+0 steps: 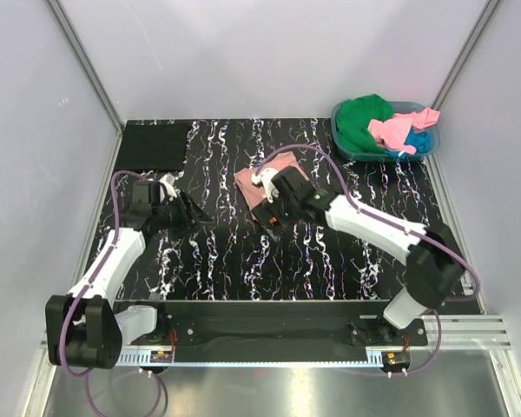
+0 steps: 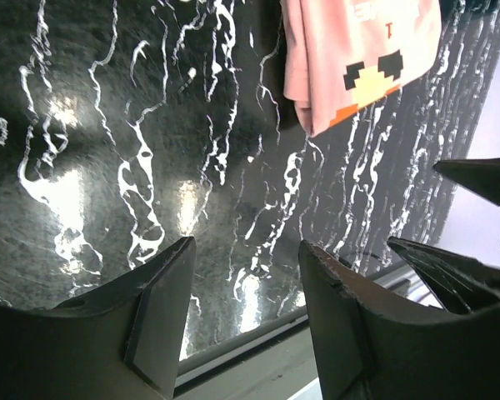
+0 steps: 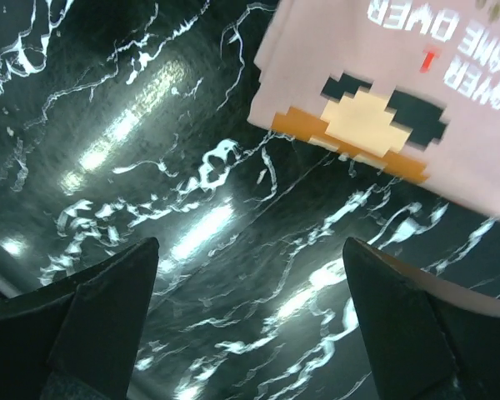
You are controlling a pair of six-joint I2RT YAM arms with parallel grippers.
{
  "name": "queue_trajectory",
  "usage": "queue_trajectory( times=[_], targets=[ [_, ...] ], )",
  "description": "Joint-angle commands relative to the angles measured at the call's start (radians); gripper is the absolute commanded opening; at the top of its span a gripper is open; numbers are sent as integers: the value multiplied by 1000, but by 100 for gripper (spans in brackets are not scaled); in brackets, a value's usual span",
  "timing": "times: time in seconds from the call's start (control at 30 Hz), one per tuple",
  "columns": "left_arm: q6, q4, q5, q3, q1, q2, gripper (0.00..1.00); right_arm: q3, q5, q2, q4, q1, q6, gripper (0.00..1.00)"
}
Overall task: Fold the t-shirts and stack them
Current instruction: Fold the tshirt
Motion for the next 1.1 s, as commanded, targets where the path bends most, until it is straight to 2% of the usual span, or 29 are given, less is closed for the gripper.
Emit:
queue_trajectory(
  times=[0.0, 0.03, 0.13, 0.23, 0.37, 0.43, 0.6, 0.7, 0.83, 1.07],
  targets=[
    [-37, 59, 55, -30, 1, -42, 58, -133, 8, -113, 268, 32, -279, 100],
    [-44, 74, 64, -49, 1, -46, 58, -191, 8, -127, 316, 41, -398, 100],
    [-84, 117, 88, -95, 1, -69, 59, -271, 13, -151, 390, 61, -560, 100],
    [-139, 151, 125, -128, 1, -89, 59, -324, 5, -153, 432, 63, -675, 100],
    [-198, 180, 145, -173, 1, -131, 60, -448, -68, -191, 573, 64, -856, 97],
    [-206, 201, 148, -182, 1, -144, 60, -515, -93, -187, 703, 66, -958, 95],
    [-219, 257, 141, -224, 3, -155, 60, -563, -171, -110, 833, 70, -1074, 87],
    [-261, 330, 136, -280, 3, -186, 60, -644, -98, -53, 1008, 77, -1146, 87],
    [-313, 418, 136, -355, 3, -244, 60, -658, -50, 2, 1113, 77, -1175, 86],
    [-291, 441, 145, -399, 6, -255, 60, -606, 11, 215, 1271, 77, -1231, 84]
  ],
)
